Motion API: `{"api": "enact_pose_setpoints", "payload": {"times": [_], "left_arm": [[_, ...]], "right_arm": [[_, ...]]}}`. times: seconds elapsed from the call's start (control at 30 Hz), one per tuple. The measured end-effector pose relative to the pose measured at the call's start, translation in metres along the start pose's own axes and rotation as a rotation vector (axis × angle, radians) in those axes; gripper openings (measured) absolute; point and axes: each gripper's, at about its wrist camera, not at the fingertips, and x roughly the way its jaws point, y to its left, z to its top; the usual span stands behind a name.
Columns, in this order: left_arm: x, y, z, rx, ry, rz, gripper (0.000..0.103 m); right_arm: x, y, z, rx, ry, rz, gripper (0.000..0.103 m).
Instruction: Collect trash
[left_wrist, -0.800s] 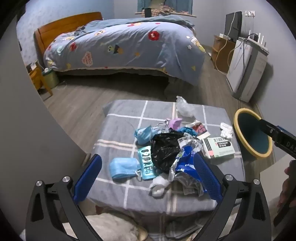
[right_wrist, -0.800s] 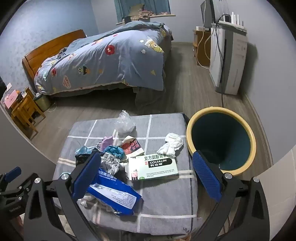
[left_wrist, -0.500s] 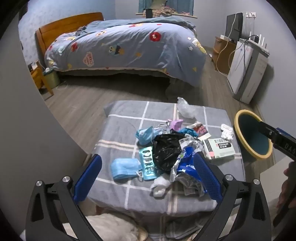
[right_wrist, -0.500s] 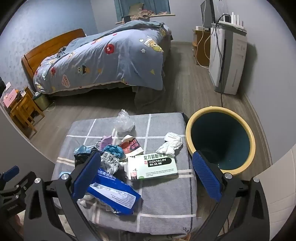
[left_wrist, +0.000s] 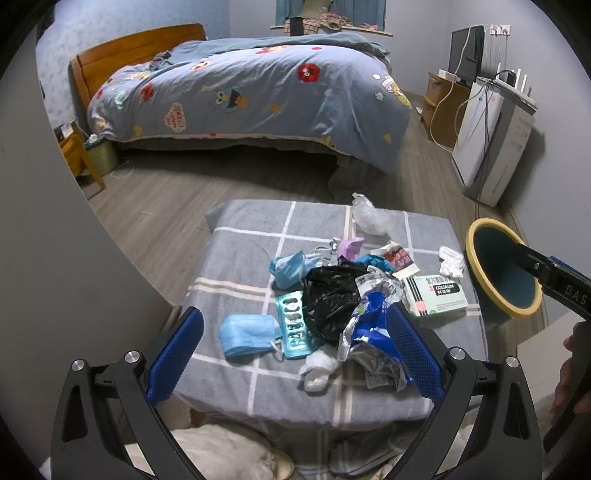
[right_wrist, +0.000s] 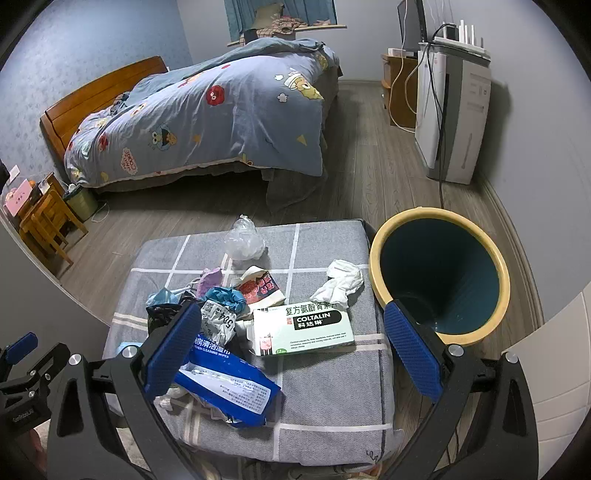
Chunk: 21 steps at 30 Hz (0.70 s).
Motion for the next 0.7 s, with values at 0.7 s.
{"api": "enact_pose_setpoints", "payload": {"times": [0.7], "left_arm": [[0.0005,-0.0007,-0.0003,0.0,0.0,-0.002,0.098]], "right_arm": [[0.0014,-0.0008,-0.0012,0.003,0.002,0.0,0.097]]}}
